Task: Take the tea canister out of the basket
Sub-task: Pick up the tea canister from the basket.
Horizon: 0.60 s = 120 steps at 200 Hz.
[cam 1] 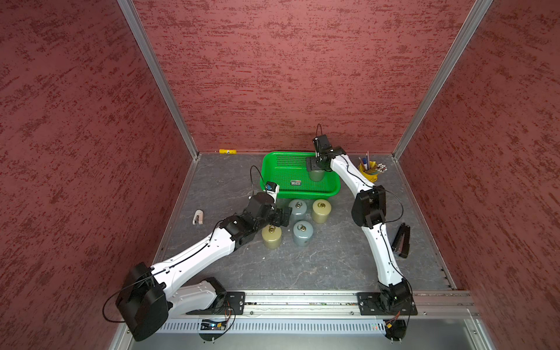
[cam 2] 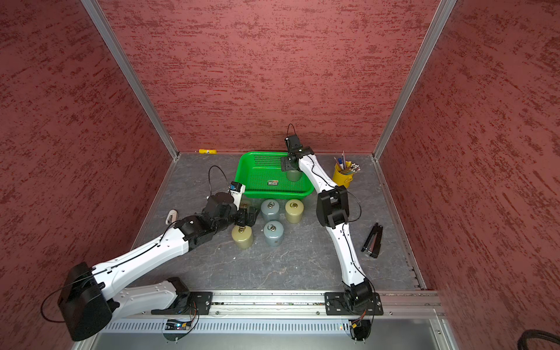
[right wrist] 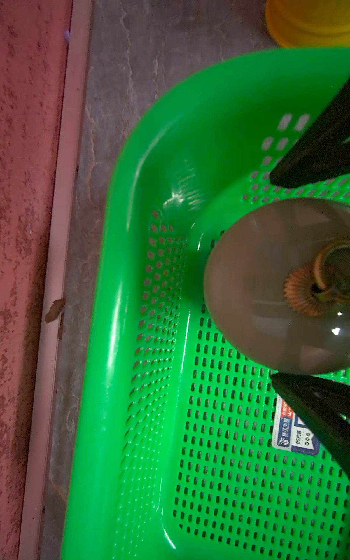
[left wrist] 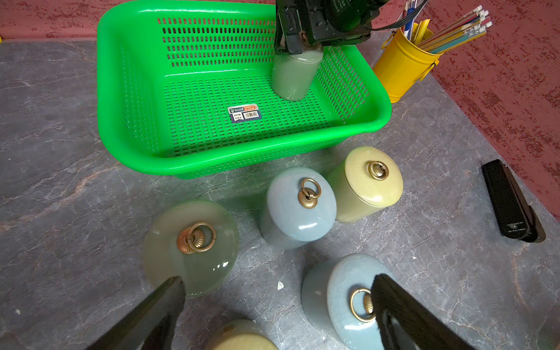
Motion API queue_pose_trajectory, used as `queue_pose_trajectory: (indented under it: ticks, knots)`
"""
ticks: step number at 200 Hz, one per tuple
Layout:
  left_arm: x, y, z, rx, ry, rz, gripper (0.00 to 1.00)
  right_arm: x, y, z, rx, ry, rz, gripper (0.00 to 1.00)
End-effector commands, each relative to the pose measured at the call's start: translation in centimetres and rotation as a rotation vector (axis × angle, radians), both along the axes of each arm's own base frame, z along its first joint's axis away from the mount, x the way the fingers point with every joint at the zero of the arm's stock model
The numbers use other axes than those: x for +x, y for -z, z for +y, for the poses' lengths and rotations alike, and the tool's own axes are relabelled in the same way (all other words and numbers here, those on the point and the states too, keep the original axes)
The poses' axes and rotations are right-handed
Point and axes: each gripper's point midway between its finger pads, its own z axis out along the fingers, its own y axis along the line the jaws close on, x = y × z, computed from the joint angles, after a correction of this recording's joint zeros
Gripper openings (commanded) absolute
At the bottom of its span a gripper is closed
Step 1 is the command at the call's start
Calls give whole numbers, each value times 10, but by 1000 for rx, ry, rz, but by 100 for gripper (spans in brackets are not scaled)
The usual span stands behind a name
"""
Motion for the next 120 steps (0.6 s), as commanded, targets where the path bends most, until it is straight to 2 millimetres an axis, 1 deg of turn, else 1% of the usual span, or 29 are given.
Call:
queue_pose_trajectory:
  ticks: [1,30,72,120]
  knots:
    - [1,1,-1,-9,-6,-4,100,0,5,5,23,-14,12,98]
    - [0,4,-2,-4,-5,3,100,-1,8,7,32,-17,21,96]
    - [0,-1,-3,-11,-5,-8,100,-1,11,8,36,-23,21,95]
    - [-1,0,-3,-7,-5,-9,100,-1,13,8,39,-24,25,92]
